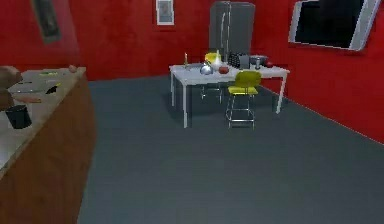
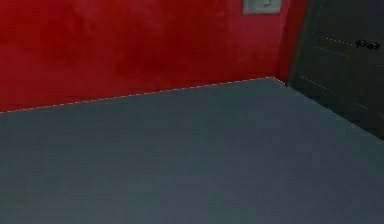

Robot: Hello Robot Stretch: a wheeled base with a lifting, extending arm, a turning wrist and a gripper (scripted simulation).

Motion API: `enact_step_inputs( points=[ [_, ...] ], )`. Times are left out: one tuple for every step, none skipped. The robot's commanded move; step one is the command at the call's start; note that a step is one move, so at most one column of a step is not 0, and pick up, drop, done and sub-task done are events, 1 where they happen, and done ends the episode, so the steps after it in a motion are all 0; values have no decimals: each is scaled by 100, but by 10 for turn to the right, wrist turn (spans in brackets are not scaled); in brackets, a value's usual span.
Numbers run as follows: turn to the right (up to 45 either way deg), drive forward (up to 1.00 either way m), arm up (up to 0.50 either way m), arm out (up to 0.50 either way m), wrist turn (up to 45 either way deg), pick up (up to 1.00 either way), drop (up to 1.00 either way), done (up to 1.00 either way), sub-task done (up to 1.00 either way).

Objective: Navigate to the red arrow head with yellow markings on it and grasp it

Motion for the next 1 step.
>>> enact_step_inputs(
  points=[
    [0, 5, 0, 0, 0, 0, 0, 0, 0]
  ],
)
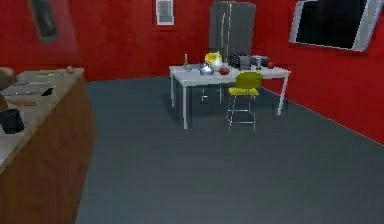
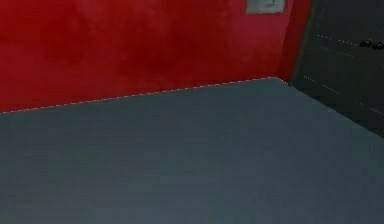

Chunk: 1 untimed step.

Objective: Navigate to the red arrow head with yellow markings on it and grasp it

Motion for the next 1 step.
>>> enact_step_inputs(
  points=[
    [-150, 0, 0, 0, 0, 0, 0, 0, 0]
  ],
)
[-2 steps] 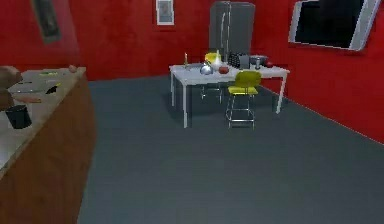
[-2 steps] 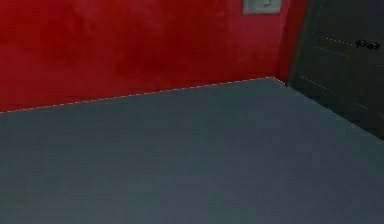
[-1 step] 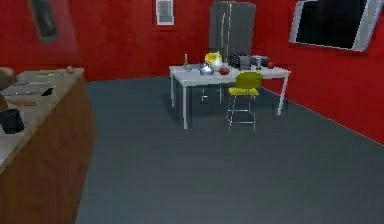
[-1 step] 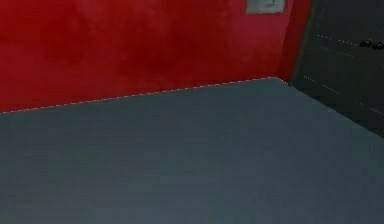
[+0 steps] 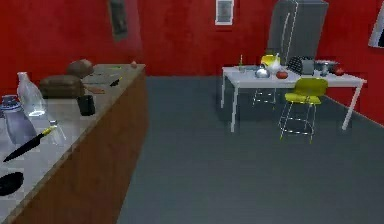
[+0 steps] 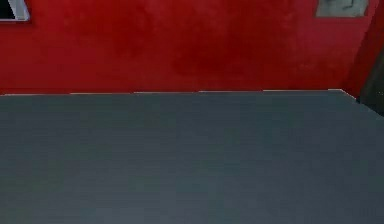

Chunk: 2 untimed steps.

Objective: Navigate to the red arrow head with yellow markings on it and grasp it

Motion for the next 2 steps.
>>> enact_step_inputs(
  points=[
    [0, 70, 0, 0, 0, 0, 0, 0, 0],
    [-450, 0, 0, 0, 0, 0, 0, 0, 0]
  ],
)
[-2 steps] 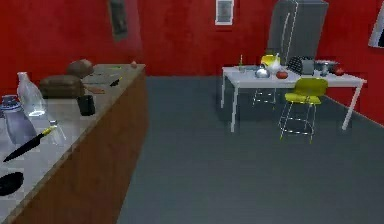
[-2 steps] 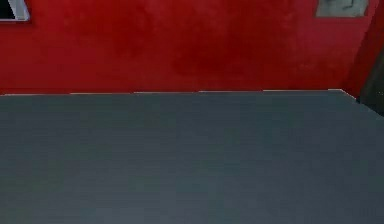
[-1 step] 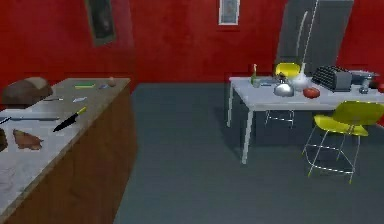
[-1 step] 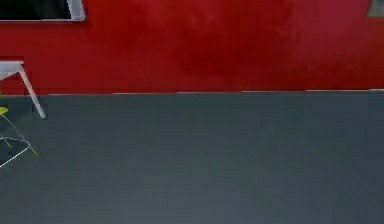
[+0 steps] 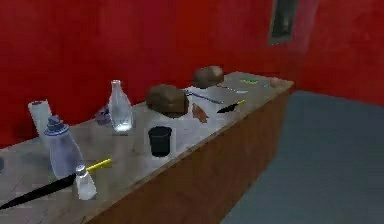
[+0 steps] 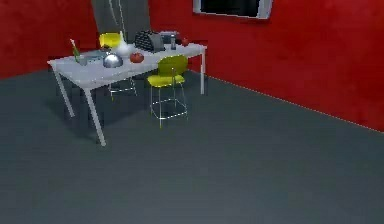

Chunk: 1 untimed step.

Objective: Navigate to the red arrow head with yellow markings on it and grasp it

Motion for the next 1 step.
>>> enact_step_inputs(
  points=[
    [-450, 0, 0, 0, 0, 0, 0, 0, 0]
  ],
)
